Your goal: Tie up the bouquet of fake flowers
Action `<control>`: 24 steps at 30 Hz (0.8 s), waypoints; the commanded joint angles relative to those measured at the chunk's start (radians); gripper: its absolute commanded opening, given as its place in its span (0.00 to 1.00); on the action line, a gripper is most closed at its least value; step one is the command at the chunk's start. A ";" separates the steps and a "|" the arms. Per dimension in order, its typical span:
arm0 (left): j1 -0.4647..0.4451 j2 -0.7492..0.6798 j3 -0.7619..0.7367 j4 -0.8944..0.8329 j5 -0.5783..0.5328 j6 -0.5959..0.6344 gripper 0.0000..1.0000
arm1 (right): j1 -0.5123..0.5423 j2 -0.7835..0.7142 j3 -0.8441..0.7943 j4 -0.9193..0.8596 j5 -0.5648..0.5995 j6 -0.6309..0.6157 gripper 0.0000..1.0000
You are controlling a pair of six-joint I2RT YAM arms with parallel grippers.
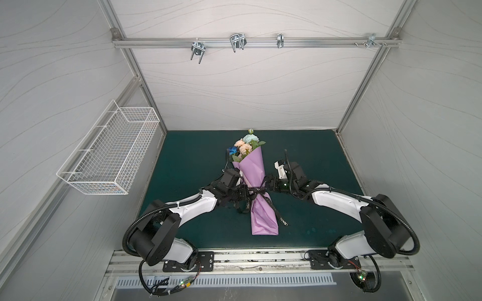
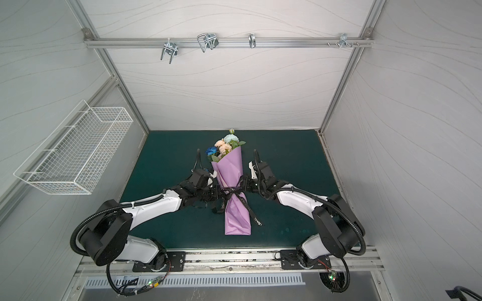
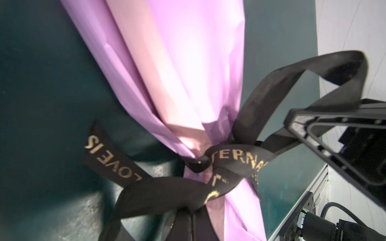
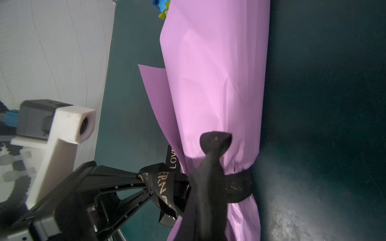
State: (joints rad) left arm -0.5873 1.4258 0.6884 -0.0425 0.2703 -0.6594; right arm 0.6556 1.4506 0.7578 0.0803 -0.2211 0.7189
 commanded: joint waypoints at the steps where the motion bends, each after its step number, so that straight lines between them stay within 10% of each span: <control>1: 0.008 0.005 -0.003 0.037 0.019 -0.016 0.00 | -0.009 -0.030 -0.017 -0.032 0.006 0.007 0.00; 10: 0.006 0.022 0.030 0.036 0.132 0.013 0.00 | -0.014 -0.017 -0.031 -0.010 -0.011 0.008 0.00; 15: 0.007 -0.012 0.041 -0.039 0.231 0.045 0.40 | -0.013 -0.010 -0.030 0.004 -0.021 0.007 0.00; 24: 0.060 -0.306 -0.022 -0.214 -0.088 0.013 0.44 | -0.013 -0.006 -0.033 0.015 -0.026 0.008 0.00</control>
State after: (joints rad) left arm -0.5526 1.1706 0.6781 -0.1928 0.3328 -0.6319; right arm 0.6476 1.4425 0.7303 0.0757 -0.2340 0.7185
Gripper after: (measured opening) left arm 0.438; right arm 0.050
